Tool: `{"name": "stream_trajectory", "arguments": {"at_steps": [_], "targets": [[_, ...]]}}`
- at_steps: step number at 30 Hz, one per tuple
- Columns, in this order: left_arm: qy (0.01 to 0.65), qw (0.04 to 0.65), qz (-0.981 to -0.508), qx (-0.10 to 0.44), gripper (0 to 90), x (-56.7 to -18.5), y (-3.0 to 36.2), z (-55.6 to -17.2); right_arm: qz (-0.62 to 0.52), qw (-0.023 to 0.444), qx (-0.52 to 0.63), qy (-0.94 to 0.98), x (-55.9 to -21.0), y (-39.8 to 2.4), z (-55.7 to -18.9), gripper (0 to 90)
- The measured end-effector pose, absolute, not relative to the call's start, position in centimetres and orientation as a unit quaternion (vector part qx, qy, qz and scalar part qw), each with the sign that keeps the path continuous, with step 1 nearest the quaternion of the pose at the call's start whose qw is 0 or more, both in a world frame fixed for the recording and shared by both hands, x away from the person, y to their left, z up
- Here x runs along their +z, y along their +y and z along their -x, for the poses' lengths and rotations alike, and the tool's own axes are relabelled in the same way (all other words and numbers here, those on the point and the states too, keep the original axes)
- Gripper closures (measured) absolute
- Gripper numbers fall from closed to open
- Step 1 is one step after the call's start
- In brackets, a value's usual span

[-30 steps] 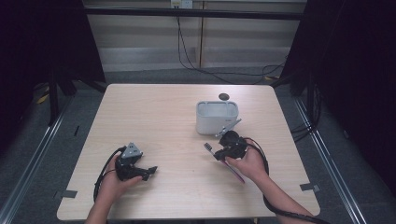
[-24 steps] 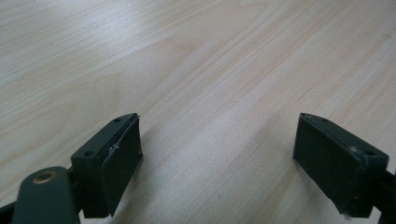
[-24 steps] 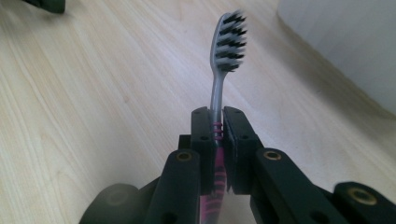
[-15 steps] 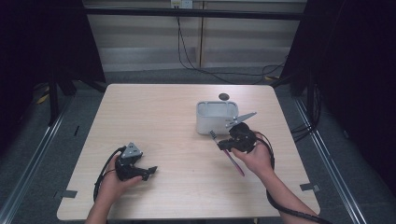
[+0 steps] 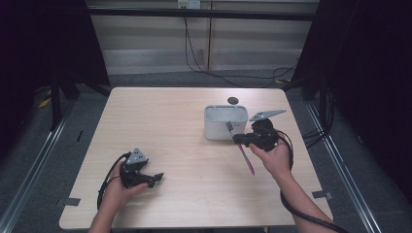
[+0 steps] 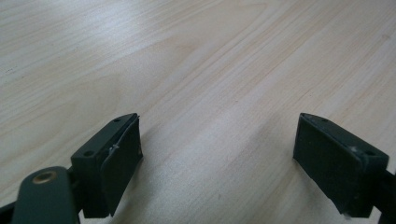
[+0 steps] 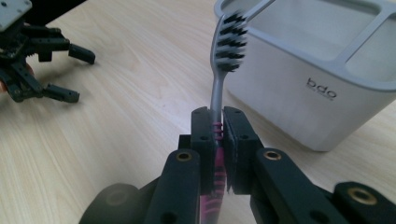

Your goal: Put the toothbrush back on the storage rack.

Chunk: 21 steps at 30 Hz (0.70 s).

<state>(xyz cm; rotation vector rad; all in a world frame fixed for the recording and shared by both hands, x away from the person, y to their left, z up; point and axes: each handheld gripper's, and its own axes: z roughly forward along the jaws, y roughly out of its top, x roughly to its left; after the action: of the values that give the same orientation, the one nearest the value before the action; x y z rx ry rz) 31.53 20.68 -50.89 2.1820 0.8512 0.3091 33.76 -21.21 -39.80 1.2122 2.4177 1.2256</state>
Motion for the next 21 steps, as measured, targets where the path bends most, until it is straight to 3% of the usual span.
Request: {"name": "stream_trajectory", "arguments": {"at_steps": [21], "targets": [[0.331,0.378,-0.856,0.124,14.9,-50.9,20.7,-31.5,-0.421,0.135,0.470,0.764,-37.0,-22.8,-35.1,83.9]]}}
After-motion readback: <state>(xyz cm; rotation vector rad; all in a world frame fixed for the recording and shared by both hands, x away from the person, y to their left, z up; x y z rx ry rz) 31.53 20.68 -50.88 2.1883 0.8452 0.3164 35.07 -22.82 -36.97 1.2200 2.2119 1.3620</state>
